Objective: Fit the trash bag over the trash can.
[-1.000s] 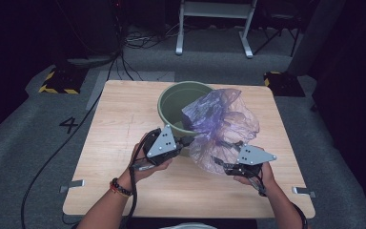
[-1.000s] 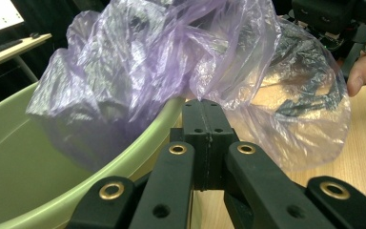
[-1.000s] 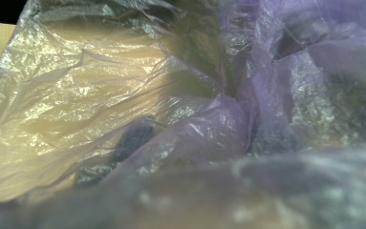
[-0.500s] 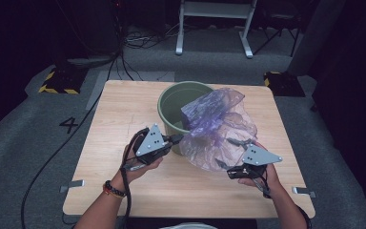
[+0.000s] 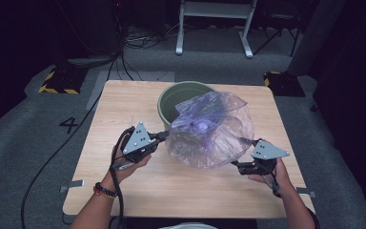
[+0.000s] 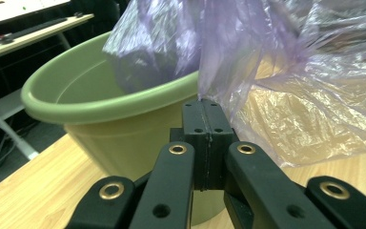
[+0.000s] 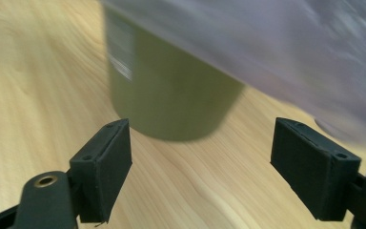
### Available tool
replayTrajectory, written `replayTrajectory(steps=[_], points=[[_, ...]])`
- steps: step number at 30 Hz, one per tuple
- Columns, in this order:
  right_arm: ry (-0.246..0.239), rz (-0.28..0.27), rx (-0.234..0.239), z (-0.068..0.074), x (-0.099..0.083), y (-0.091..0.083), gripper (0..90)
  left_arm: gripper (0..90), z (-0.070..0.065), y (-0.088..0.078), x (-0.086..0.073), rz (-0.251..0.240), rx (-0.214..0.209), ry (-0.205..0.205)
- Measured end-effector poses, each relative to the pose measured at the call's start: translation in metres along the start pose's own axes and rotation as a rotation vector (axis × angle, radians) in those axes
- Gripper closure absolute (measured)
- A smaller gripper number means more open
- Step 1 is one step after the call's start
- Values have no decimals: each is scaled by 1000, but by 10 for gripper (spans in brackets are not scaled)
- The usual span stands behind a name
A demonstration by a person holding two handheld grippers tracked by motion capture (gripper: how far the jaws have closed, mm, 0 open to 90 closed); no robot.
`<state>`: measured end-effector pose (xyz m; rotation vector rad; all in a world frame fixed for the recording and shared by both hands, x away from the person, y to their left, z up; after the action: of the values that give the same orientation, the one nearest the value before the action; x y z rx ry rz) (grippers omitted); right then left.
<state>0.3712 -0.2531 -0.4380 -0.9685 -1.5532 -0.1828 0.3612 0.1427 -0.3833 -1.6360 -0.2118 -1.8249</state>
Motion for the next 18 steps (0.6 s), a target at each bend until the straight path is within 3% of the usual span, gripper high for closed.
replayTrajectory(steps=[2,3,9,14,18], points=[[51,9,-11,-11,-9,-4,239,900,1,-1,-1,4,4,-1],[51,9,-11,-11,-9,-4,239,900,1,-1,-2,3,7,-2],[137,19,-111,-39,-24,-21,266,900,4,-1,-7,3,20,-16],[172,-19,-156,-54,-21,-30,286,900,6,-1,-9,3,25,-28],[182,-70,-183,-63,-4,-37,288,899,7,-3,-10,-6,29,-33]])
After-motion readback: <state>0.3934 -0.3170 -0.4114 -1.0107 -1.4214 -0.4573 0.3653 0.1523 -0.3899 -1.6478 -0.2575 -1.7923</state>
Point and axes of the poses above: each handheld gripper's, and its own axes: y roughly forward along the jaws, x roughly out of its top, z roughly to its left, the point moved 1 cm from there along y, roughly forward along the jaws, and after that the axes turned 2 degrees about -x, right-handed, at the moved point
